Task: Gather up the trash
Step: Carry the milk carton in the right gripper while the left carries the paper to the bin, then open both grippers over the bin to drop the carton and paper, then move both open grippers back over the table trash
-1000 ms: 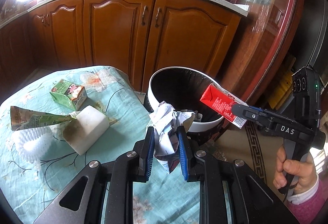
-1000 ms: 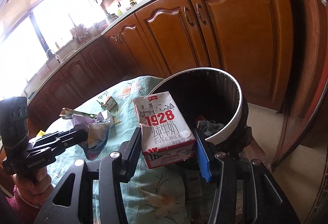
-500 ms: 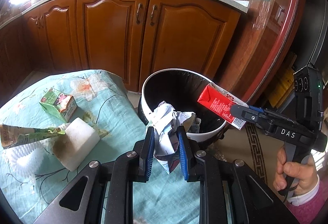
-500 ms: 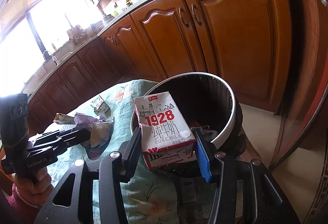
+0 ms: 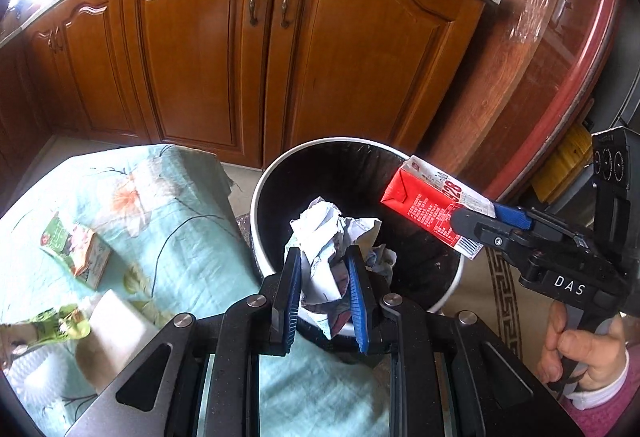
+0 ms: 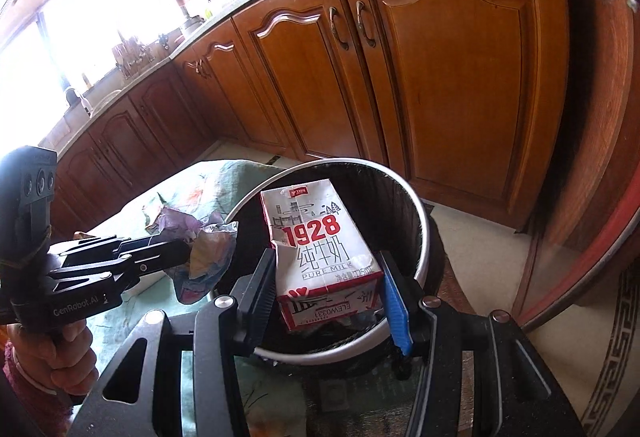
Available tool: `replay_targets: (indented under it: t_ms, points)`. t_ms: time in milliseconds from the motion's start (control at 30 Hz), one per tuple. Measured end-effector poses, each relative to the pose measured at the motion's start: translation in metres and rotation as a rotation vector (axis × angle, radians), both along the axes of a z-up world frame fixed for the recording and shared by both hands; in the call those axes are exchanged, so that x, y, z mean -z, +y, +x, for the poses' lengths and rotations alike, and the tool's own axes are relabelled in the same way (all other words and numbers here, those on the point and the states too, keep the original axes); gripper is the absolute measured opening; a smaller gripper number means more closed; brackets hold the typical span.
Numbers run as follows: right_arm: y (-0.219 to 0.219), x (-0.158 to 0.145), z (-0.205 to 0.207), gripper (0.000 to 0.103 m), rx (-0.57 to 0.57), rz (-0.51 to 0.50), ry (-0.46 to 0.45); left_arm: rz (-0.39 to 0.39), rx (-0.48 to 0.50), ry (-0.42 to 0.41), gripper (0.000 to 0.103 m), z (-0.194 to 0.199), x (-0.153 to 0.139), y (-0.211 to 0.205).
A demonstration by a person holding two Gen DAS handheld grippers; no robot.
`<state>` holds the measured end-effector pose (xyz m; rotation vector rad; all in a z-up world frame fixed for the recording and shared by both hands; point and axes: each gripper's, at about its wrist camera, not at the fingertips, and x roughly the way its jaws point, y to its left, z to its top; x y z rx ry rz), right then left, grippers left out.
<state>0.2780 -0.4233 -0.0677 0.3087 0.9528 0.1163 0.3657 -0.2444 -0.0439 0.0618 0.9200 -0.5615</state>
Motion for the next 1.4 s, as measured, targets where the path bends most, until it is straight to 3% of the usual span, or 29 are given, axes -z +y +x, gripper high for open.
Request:
replay_targets:
  t_ms: [300, 433, 600, 667, 800, 1100, 1400]
  points:
    - [-0.006, 0.013, 0.023, 0.051, -0.004, -0.030, 0.055, 0.015, 0.005, 0.035, 0.023, 0.024, 0.010, -0.018]
    - [-0.012, 0.018, 0.027, 0.055, 0.009, -0.019, 0.070, 0.003, -0.009, 0.049, 0.041, 0.029, 0.012, -0.020]
    - [-0.020, 0.015, 0.015, 0.060, 0.049, 0.029, 0.050, -0.039, -0.028, 0.042, 0.047, 0.023, 0.011, -0.007]
    - [-0.022, 0.014, 0.009, 0.063, 0.060, 0.038, 0.038, -0.056, -0.036, 0.028, 0.048, 0.014, 0.009, 0.000]
    - [-0.015, 0.006, -0.013, 0.081, 0.063, 0.068, -0.023, -0.085, -0.054, -0.009, 0.052, -0.014, 0.004, 0.020]
    - [0.023, -0.008, -0.056, 0.082, 0.052, 0.138, -0.087, -0.108, -0.139, -0.054, 0.054, -0.085, 0.004, 0.081]
    - [0.074, -0.009, -0.073, 0.082, -0.021, 0.223, -0.067, -0.124, -0.292, -0.049, 0.054, -0.138, 0.005, 0.162]
